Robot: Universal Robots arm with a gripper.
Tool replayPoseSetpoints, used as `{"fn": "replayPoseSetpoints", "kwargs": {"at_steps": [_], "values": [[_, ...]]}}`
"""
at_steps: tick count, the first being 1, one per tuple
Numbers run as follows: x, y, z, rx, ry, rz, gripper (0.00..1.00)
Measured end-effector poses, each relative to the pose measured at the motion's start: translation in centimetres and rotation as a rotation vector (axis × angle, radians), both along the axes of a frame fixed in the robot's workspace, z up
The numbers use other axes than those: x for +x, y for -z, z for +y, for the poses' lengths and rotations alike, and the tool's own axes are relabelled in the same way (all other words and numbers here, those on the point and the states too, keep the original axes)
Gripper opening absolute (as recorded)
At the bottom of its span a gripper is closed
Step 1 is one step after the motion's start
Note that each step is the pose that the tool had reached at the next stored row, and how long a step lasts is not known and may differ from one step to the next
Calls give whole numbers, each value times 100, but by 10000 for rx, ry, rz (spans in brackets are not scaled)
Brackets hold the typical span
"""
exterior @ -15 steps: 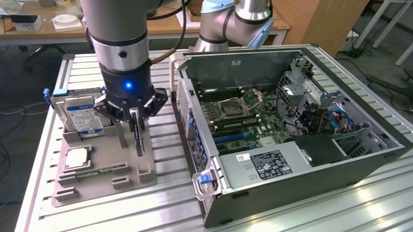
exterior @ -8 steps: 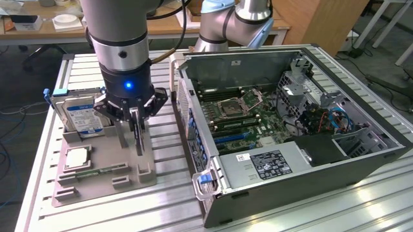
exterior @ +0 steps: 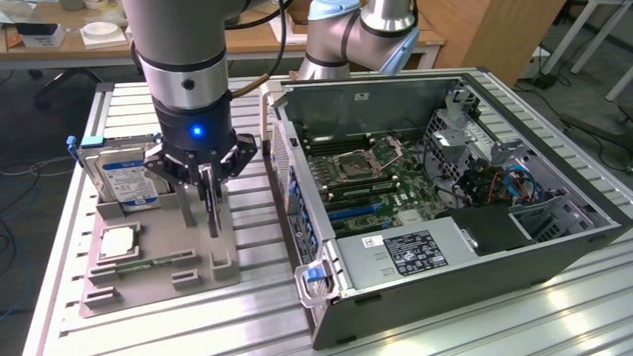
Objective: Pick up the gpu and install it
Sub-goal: 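Pick up the gpu and move the gpu toward the slot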
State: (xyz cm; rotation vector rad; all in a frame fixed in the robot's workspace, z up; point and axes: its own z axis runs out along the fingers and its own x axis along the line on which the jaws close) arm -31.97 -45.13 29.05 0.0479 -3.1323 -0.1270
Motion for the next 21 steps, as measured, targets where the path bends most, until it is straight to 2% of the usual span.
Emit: {"fn": "replayPoseSetpoints", "kwargs": {"at_steps": [6,17,21], "values": [[0,0,0,134,0,0,27],[0,-2,0,478,1,0,27],[0,-3,0,552,1,0,27]]}}
